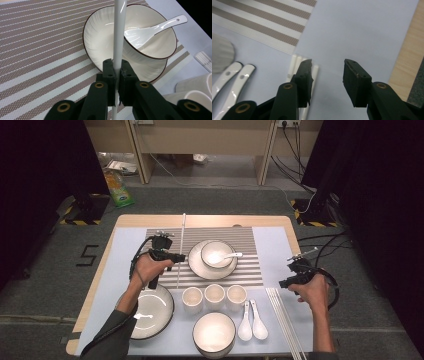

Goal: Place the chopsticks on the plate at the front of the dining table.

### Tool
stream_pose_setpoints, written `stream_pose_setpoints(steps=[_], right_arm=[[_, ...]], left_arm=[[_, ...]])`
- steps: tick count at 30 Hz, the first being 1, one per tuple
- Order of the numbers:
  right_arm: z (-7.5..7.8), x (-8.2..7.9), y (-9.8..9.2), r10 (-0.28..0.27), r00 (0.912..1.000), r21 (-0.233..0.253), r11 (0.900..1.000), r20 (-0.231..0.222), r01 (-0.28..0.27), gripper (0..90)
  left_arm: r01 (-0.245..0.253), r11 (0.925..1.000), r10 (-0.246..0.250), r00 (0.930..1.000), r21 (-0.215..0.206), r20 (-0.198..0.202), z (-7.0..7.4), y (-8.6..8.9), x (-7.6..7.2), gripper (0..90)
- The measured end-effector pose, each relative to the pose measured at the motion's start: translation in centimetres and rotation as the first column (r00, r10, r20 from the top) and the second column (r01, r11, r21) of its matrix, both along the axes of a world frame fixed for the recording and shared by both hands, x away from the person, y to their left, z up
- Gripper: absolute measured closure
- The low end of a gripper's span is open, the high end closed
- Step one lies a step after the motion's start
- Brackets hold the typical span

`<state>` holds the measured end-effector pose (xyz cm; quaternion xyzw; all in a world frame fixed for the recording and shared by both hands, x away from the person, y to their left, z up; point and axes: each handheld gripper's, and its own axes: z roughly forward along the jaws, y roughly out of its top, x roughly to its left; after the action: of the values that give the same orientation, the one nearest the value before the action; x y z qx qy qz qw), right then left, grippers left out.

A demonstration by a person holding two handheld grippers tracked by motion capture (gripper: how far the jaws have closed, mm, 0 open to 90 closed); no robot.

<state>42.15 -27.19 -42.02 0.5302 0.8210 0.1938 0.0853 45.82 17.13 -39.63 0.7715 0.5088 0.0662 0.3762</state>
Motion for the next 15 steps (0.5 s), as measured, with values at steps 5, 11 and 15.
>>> stream_pose_setpoints(steps=[5, 11, 15], right_arm=[[-1.0, -0.4, -1.5, -0.035, 0.999, -0.013, 0.999, -0.027, 0.035, 59.0], [-1.6, -0.9, -2.5, -0.052, 0.9976, -0.014, 0.999, -0.045, 0.052, 59.4], [-2.0, -1.1, -2.8, -0.05, 0.9969, -0.027, 0.998, -0.062, 0.048, 59.5]], left_arm=[[-0.001, 1.0, 0.001, 0.9999, 0.003, -0.013, -0.4, -0.2, 0.2, 85.0], [-0.002, 1.0, 0.002, 0.9996, 0.006, -0.028, -0.9, -0.5, 0.5, 85.0], [-0.001, 1.0, 0.001, 0.9994, 0.004, -0.035, -1.2, -0.6, 0.6, 85.0]])
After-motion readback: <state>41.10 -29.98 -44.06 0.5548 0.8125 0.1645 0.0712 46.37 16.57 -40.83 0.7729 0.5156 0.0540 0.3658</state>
